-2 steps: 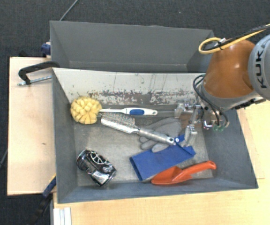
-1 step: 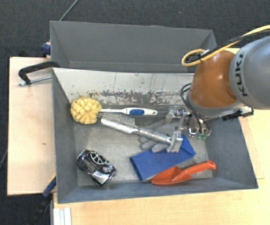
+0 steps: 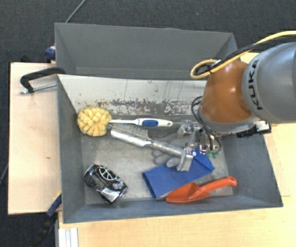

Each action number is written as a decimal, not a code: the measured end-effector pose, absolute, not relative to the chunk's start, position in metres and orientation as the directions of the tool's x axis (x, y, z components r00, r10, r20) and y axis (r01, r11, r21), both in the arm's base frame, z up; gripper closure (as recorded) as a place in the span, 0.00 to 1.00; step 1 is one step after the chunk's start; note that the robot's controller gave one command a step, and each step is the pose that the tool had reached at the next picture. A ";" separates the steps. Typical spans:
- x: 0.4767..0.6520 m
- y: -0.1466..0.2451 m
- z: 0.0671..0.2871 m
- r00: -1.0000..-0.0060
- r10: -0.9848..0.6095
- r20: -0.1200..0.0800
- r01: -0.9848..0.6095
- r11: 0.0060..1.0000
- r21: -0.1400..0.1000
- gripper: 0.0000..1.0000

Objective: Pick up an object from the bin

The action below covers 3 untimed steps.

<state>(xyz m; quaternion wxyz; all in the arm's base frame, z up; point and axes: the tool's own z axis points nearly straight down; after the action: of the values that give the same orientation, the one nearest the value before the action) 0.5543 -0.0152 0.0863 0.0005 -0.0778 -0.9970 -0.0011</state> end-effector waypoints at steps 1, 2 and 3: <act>0.549 -0.013 0.102 -0.978 0.210 -0.005 0.210 0.978 0.003 0.00; 0.541 -0.014 0.071 -0.948 0.319 0.004 0.319 0.948 0.003 0.00; 0.551 -0.015 0.074 -0.912 0.410 -0.012 0.410 0.912 0.009 1.00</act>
Offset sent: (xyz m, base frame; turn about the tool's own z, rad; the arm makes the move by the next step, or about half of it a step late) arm -0.0136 0.0003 -0.0163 0.1707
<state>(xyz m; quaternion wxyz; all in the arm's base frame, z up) 0.5505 -0.0147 0.0739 -0.0066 -0.2095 -0.9778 -0.0030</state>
